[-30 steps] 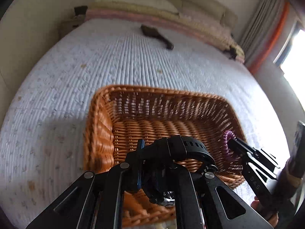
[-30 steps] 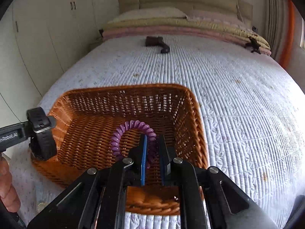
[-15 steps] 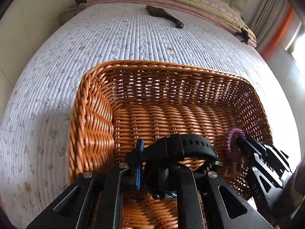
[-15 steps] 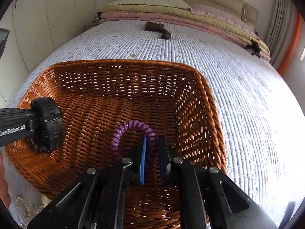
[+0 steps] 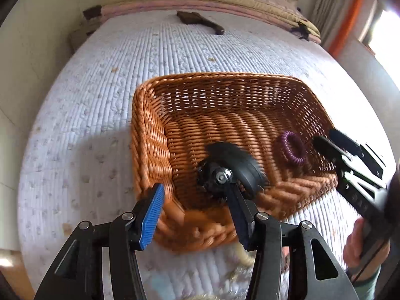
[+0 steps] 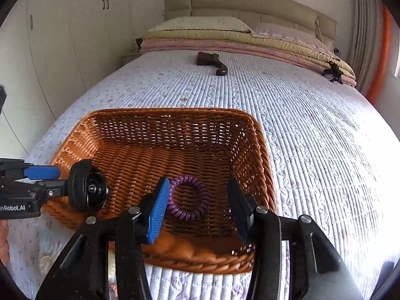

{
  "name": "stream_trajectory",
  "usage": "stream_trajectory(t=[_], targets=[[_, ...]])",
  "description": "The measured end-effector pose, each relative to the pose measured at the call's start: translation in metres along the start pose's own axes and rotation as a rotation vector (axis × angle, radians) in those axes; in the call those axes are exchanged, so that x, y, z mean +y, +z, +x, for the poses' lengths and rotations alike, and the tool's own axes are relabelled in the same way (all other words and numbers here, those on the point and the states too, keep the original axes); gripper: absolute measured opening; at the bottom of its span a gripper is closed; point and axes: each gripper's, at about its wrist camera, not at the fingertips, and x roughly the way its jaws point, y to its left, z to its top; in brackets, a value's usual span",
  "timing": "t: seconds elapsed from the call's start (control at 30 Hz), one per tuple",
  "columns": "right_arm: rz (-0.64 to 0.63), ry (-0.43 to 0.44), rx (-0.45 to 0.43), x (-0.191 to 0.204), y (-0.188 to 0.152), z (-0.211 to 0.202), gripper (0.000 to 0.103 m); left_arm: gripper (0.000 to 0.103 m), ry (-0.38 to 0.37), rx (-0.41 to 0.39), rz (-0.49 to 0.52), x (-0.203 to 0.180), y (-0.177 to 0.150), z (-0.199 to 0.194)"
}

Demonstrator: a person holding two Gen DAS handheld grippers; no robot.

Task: Organize jewelry
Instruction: 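Withdraw both open tools from the basket back toward the jewelry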

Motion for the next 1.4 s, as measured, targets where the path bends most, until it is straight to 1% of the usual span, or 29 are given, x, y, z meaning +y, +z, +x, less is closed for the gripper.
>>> stream_trajectory(t=[0.1, 0.17, 0.23, 0.37, 0.5, 0.6, 0.67, 0.7, 0.73, 0.8, 0.93, 1.03, 1.17, 1.23, 1.3, 1.4], targets=[[0.010, 0.002, -0.004, 0.001, -0.003, -0.009, 0.050, 0.053, -0.005, -0.051, -0.012, 0.006, -0.008, -0.020], [0.019, 0.008, -0.011, 0.000, -0.008, -0.019, 0.050, 0.053, -0.022, -0.083, -0.025, 0.012, -0.013, -0.031], [0.026, 0.009, -0.024, -0.002, -0.013, -0.029, 0.050, 0.053, -0.046, -0.125, -0.045, 0.019, -0.024, -0.046], [0.046, 0.013, -0.064, -0.006, -0.029, -0.055, 0.050, 0.053, -0.065, -0.222, -0.066, 0.027, -0.049, -0.070], [0.077, 0.030, -0.143, -0.009, -0.049, -0.092, 0.050, 0.053, -0.103, -0.356, -0.091, 0.037, -0.090, -0.106], [0.074, 0.026, -0.212, -0.007, -0.070, -0.123, 0.050, 0.053, -0.130, -0.438, -0.110, 0.043, -0.120, -0.128], [0.071, 0.020, -0.269, -0.003, -0.085, -0.144, 0.050, 0.053, -0.140, -0.486, -0.125, 0.045, -0.139, -0.139], [0.064, 0.016, -0.296, 0.000, -0.094, -0.154, 0.050, 0.053, -0.140, -0.522, -0.132, 0.046, -0.152, -0.145], [0.051, 0.000, -0.325, 0.004, -0.104, -0.164, 0.050, 0.053, -0.137, -0.544, -0.139, 0.046, -0.162, -0.149], [0.027, -0.021, -0.356, 0.012, -0.123, -0.177, 0.050, 0.053, -0.139, -0.563, -0.154, 0.047, -0.179, -0.152], [0.039, -0.022, -0.346, 0.017, -0.156, -0.188, 0.050, 0.053, -0.148, -0.542, -0.159, 0.046, -0.211, -0.143], [0.075, 0.016, -0.276, 0.014, -0.173, -0.183, 0.050, 0.053, -0.141, -0.502, -0.167, 0.047, -0.227, -0.126], [0.129, 0.068, -0.177, 0.012, -0.191, -0.167, 0.050, 0.053, -0.142, -0.429, -0.185, 0.052, -0.237, -0.099], [0.141, 0.092, -0.133, 0.013, -0.199, -0.157, 0.050, 0.052, -0.186, -0.374, -0.176, 0.054, -0.241, -0.084], [0.142, 0.093, -0.109, 0.019, -0.205, -0.151, 0.050, 0.052, -0.197, -0.344, -0.174, 0.054, -0.242, -0.073], [0.123, 0.071, -0.077, 0.030, -0.209, -0.142, 0.050, 0.052, -0.174, -0.290, -0.162, 0.050, -0.239, -0.058]])
